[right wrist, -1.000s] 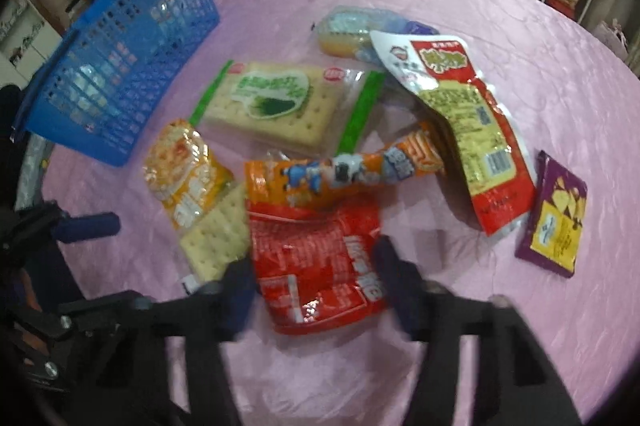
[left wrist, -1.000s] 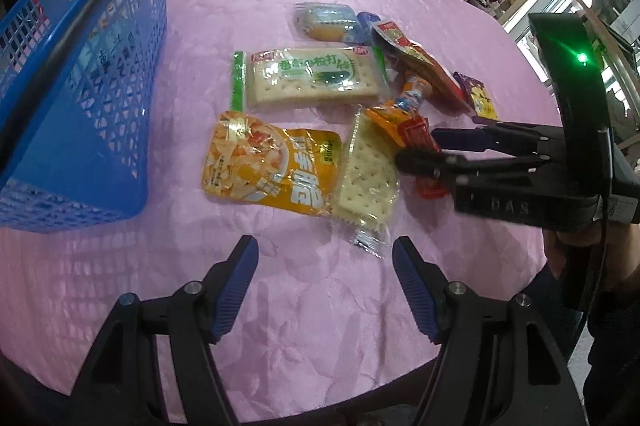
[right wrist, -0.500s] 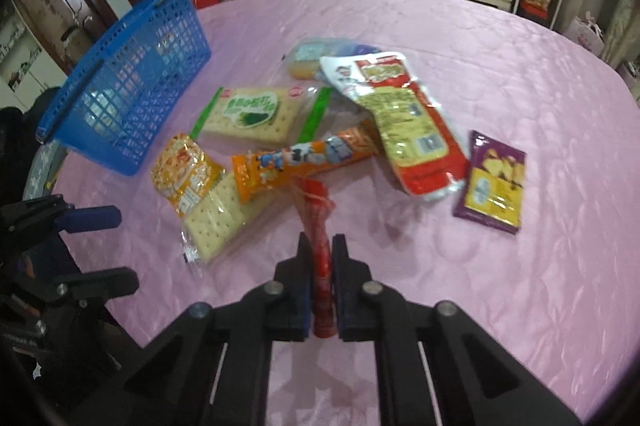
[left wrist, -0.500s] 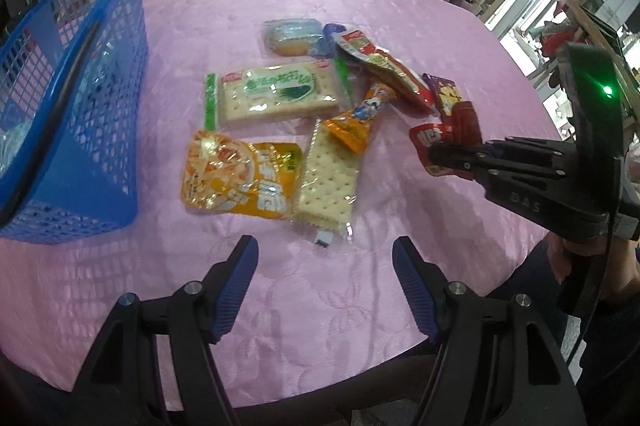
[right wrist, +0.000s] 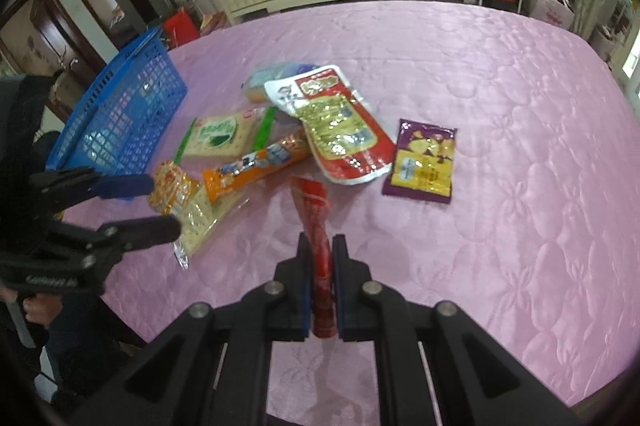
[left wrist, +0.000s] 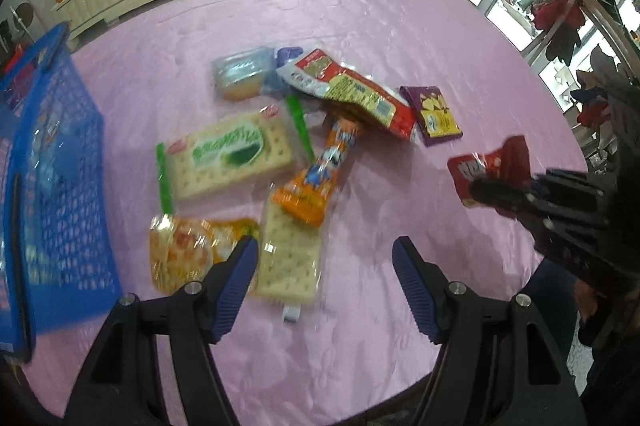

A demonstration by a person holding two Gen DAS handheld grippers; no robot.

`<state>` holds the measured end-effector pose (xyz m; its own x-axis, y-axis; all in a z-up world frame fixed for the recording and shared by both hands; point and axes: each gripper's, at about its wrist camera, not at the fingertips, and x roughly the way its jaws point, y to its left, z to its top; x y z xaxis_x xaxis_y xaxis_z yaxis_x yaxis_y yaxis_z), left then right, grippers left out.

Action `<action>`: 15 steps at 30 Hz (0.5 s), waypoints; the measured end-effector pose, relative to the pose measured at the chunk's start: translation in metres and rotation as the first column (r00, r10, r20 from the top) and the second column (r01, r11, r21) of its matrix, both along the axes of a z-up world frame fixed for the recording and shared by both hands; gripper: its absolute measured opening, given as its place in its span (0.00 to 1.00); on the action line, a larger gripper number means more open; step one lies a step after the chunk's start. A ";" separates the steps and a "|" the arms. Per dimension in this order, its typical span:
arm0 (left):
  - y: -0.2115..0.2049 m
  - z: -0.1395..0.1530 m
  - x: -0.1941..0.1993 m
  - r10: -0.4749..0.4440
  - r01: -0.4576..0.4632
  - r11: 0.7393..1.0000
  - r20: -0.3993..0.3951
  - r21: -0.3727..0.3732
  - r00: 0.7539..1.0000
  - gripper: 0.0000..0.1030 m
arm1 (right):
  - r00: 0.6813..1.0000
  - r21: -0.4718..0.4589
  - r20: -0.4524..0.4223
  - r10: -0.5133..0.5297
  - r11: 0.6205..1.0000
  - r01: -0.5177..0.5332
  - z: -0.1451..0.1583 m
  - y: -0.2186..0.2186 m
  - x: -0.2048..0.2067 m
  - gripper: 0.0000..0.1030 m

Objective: Organize snacks

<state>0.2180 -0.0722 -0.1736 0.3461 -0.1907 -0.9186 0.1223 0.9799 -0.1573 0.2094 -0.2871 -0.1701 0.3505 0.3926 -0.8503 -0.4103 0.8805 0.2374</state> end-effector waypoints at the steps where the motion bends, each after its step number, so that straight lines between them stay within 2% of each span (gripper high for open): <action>1: -0.003 -0.002 0.008 -0.010 0.010 1.000 -0.009 0.008 1.000 0.66 | 1.000 0.005 -0.006 -0.010 1.000 0.010 0.000 -0.002 0.001 0.12; 3: -0.007 -0.006 0.020 -0.028 0.029 0.999 -0.020 0.032 0.999 0.65 | 1.000 0.014 -0.011 -0.022 1.000 0.022 0.000 -0.004 0.003 0.12; 5: -0.013 -0.013 0.031 -0.059 0.061 0.997 -0.045 0.049 0.997 0.59 | 0.999 0.028 -0.016 -0.031 0.999 0.031 0.000 -0.007 0.005 0.12; 6: -0.016 -0.017 0.036 -0.069 0.072 0.996 -0.059 0.060 0.996 0.51 | 0.999 0.032 -0.021 -0.035 0.999 0.036 -0.001 -0.009 0.007 0.12; 7: -0.019 -0.021 0.041 -0.083 0.088 0.994 -0.075 0.071 0.994 0.47 | 0.999 0.035 -0.024 -0.038 0.999 0.039 -0.002 -0.009 0.008 0.12; 12: -0.035 -0.039 0.063 -0.168 0.183 0.975 -0.116 0.125 0.979 0.45 | 0.998 0.054 -0.040 -0.052 0.997 0.054 -0.007 -0.015 0.013 0.12; 15: -0.045 -0.049 0.073 -0.201 0.221 0.965 -0.145 0.142 0.969 0.35 | 0.996 0.064 -0.054 -0.064 0.996 0.068 -0.011 -0.020 0.016 0.12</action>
